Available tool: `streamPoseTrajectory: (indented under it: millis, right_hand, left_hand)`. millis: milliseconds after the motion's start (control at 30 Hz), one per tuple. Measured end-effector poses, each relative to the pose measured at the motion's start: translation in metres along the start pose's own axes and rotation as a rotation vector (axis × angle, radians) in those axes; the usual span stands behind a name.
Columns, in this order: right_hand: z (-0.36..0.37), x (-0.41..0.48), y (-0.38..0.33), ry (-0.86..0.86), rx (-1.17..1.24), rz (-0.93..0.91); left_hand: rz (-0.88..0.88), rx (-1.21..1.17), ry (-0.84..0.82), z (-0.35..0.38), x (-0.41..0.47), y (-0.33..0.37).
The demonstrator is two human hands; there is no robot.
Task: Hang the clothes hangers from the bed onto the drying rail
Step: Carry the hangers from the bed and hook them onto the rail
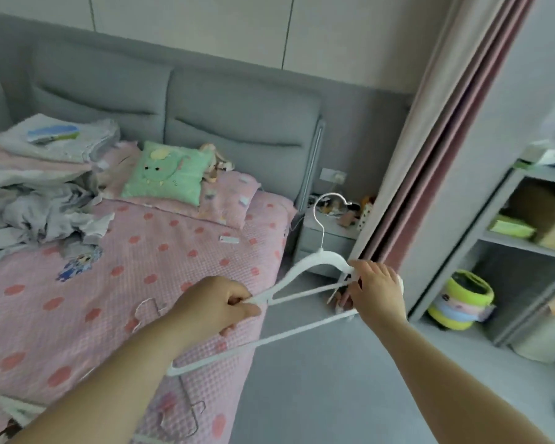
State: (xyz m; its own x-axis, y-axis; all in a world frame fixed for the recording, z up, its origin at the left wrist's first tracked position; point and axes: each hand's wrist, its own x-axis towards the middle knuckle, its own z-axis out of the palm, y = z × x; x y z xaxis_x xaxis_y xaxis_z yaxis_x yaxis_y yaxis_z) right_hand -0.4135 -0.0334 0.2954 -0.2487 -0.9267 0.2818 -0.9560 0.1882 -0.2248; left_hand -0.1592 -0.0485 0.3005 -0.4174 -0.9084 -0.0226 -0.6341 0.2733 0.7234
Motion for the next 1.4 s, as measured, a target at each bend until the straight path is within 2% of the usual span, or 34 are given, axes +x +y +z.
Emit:
streamPoseTrajectory:
  millis: [233,333,500,667,767,900,967,1267,1400]
  right_hand:
    - [-0.126,-0.075,0.137,0.095,-0.021,0.242]
    - [-0.193,-0.137,0.205,0.184,0.007,0.331]
    - [-0.288,-0.247,0.318,0.318,-0.108,0.496]
    - [-0.362,-0.347,0.402,0.433,-0.194,0.682]
    - [-0.393,-0.394,0.442,0.487,-0.223,0.797]
    - [-0.413,-0.431,0.49,0.595,-0.198,0.917]
    - [-0.419,-0.439,0.512,0.588,-0.227,0.964]
    - [-0.474,-0.419,0.608,0.506,-0.498,0.988]
    - [-0.508,-0.407,0.647,0.548,-0.626,1.006]
  left_hand:
    - [0.385,0.386,0.144,0.057,-0.008,0.169]
    - [0.574,0.39,0.129,0.107,-0.025,0.251]
    - [0.935,0.422,0.123,0.194,-0.066,0.39]
    - [1.097,0.328,0.024,0.281,-0.108,0.499]
    - [1.156,0.219,-0.072,0.327,-0.128,0.549]
    - [1.196,0.206,-0.211,0.382,-0.136,0.605]
    - [1.207,0.21,-0.262,0.407,-0.136,0.629]
    - [1.241,0.145,-0.378,0.484,-0.102,0.742]
    - [1.279,0.089,-0.386,0.508,-0.081,0.791]
